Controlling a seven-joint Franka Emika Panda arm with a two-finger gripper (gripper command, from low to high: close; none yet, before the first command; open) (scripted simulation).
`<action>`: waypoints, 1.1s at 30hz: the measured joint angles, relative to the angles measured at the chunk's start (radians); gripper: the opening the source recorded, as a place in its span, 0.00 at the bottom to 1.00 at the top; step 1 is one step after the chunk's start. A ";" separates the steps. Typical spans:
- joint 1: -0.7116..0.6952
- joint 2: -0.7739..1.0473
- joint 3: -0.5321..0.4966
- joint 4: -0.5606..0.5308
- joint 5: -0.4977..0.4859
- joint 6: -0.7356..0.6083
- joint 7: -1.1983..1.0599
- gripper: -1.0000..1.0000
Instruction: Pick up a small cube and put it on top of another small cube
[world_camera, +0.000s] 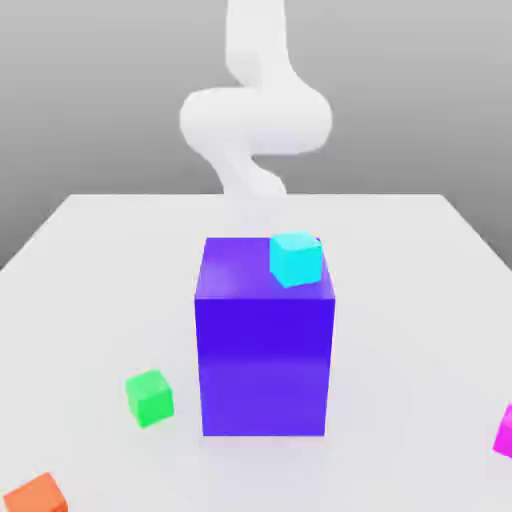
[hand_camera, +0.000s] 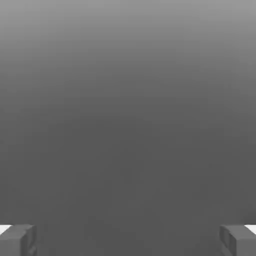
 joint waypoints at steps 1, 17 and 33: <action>0.014 0.040 0.010 0.001 -0.022 0.010 -0.043 0.50; 0.220 0.613 0.119 0.005 -0.226 0.153 -0.744 0.50; 0.320 1.137 0.303 0.011 -0.258 0.357 -1.482 0.50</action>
